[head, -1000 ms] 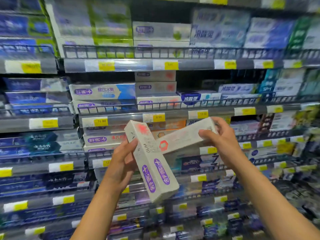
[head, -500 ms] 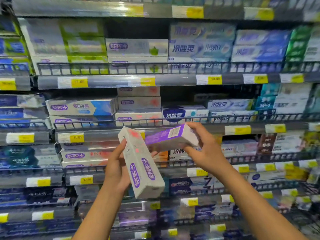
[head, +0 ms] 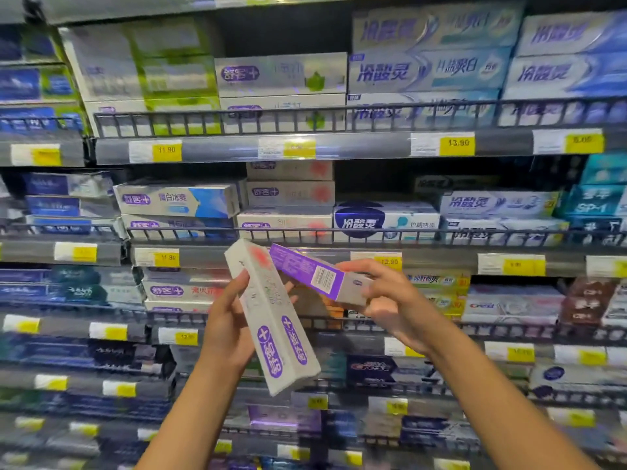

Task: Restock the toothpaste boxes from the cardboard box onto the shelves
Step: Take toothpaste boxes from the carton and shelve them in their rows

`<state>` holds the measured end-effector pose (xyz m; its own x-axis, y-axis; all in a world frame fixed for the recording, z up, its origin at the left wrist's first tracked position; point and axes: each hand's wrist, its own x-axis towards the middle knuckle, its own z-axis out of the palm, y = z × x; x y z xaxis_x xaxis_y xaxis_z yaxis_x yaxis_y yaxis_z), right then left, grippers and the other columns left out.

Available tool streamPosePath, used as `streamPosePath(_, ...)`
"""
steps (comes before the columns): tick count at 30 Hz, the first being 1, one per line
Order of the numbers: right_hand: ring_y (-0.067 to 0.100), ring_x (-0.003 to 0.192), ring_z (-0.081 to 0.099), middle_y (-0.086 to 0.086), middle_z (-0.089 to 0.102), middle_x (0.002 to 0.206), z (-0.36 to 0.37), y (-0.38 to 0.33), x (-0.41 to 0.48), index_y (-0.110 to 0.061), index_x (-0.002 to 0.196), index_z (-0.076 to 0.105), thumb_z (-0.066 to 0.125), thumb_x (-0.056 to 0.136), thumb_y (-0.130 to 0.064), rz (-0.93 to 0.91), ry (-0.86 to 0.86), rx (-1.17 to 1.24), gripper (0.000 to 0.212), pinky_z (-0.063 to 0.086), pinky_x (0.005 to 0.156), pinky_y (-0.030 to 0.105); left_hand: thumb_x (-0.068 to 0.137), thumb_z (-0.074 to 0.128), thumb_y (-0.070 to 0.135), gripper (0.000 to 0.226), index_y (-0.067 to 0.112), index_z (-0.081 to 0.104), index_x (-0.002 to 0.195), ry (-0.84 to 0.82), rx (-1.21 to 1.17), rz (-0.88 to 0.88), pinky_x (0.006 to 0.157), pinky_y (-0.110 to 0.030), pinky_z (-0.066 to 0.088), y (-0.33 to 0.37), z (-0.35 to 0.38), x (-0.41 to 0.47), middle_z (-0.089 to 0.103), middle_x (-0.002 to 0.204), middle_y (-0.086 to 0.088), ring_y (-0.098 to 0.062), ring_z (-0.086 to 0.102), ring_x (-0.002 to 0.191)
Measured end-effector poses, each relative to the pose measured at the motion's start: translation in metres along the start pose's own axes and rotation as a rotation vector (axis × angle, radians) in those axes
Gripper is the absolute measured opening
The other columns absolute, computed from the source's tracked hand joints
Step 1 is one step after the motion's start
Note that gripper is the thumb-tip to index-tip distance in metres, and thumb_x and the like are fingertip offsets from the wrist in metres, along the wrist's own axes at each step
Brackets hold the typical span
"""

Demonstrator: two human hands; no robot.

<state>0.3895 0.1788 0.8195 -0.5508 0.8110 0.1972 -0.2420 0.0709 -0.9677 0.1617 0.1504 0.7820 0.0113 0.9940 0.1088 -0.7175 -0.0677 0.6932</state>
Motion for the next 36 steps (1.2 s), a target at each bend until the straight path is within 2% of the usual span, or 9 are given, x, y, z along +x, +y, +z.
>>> streamPosePath(5,0.016,0.062,0.067,0.014,0.069,0.095,0.028,0.027,0.025,-0.005,0.091,0.066,0.07,0.08,-0.012,0.078,0.232,-0.049,0.013,0.054,0.054,0.026,0.035,0.093,0.034,0.074,0.013,0.073,0.103,-0.026,0.084,0.022,0.068,-0.043,0.057,0.013,-0.011,0.003,0.07,0.096,-0.013,-0.03,0.068,0.085)
streamPosePath(9,0.018,0.066,0.068,0.015,0.069,0.101,0.036,0.025,0.034,-0.009,0.113,0.058,0.068,0.08,-0.003,0.155,0.234,0.01,0.035,0.055,0.051,0.028,0.059,0.079,0.028,0.038,0.015,0.075,0.095,-0.083,0.154,0.03,0.066,-0.04,0.057,0.027,-0.022,0.0,0.071,0.092,-0.011,-0.027,0.07,0.083)
streamPosePath(13,0.027,0.073,0.07,0.015,0.073,0.097,0.034,0.019,0.038,-0.05,0.129,0.03,0.071,0.072,0.007,0.228,0.087,-0.013,0.09,0.057,0.054,0.035,0.052,0.085,0.03,0.063,0.012,0.065,0.109,-0.096,0.198,0.013,0.068,-0.041,0.057,0.037,-0.033,0.0,0.07,0.093,-0.012,-0.026,0.07,0.083)
streamPosePath(15,0.026,0.079,0.07,0.015,0.07,0.108,0.04,0.019,0.043,-0.045,0.134,0.028,0.072,0.069,0.009,0.314,0.021,-0.005,0.096,0.058,0.058,0.036,0.05,0.086,0.034,0.069,0.013,0.061,0.111,-0.108,0.256,0.023,0.066,-0.038,0.057,0.043,-0.036,0.001,0.07,0.087,-0.009,-0.024,0.07,0.078)
streamPosePath(18,0.02,0.078,0.07,0.013,0.066,0.109,0.053,0.017,0.051,-0.01,0.133,0.044,0.067,0.069,0.008,0.378,-0.042,0.07,0.07,0.058,0.059,0.03,0.072,0.066,0.024,0.039,0.015,0.059,0.109,-0.178,0.395,0.044,0.067,-0.035,0.056,0.05,-0.037,0.004,0.07,0.086,-0.005,-0.022,0.068,0.078)
streamPosePath(20,0.018,0.074,0.07,0.014,0.067,0.1,0.06,0.016,0.056,-0.001,0.115,0.056,0.061,0.076,0.006,0.375,-0.048,0.112,0.039,0.057,0.06,0.028,0.069,0.072,0.029,0.047,0.014,0.058,0.111,-0.203,0.453,0.059,0.068,-0.033,0.055,0.055,-0.036,0.006,0.07,0.09,-0.004,-0.02,0.068,0.081)
streamPosePath(24,0.019,0.071,0.069,0.012,0.07,0.092,0.06,0.016,0.064,-0.002,0.105,0.062,0.062,0.066,-0.006,0.377,-0.011,0.095,0.039,0.057,0.059,0.029,0.057,0.083,0.037,0.067,0.013,0.059,0.115,-0.238,0.464,0.067,0.074,-0.039,0.054,0.062,-0.041,0.013,0.069,0.096,-0.007,-0.024,0.067,0.084)
streamPosePath(32,0.017,0.086,0.07,0.001,0.074,0.098,0.039,-0.015,0.065,-0.015,0.11,0.064,0.071,0.067,0.001,0.06,0.129,-0.223,0.046,0.056,0.068,0.028,0.059,0.073,0.03,0.076,0.005,0.051,0.128,-0.171,0.561,0.156,0.067,-0.031,0.055,0.075,-0.045,0.017,0.065,0.116,-0.013,-0.023,0.069,0.095)
streamPosePath(36,0.018,0.095,0.069,0.002,0.073,0.101,0.021,-0.039,0.069,-0.018,0.102,0.068,0.075,0.072,-0.002,-0.034,0.194,-0.566,0.035,0.053,0.085,0.033,0.05,0.086,0.042,0.094,0.004,0.049,0.127,-0.125,0.559,0.183,0.082,-0.048,0.052,0.079,-0.051,0.015,0.065,0.103,-0.016,-0.033,0.066,0.1)
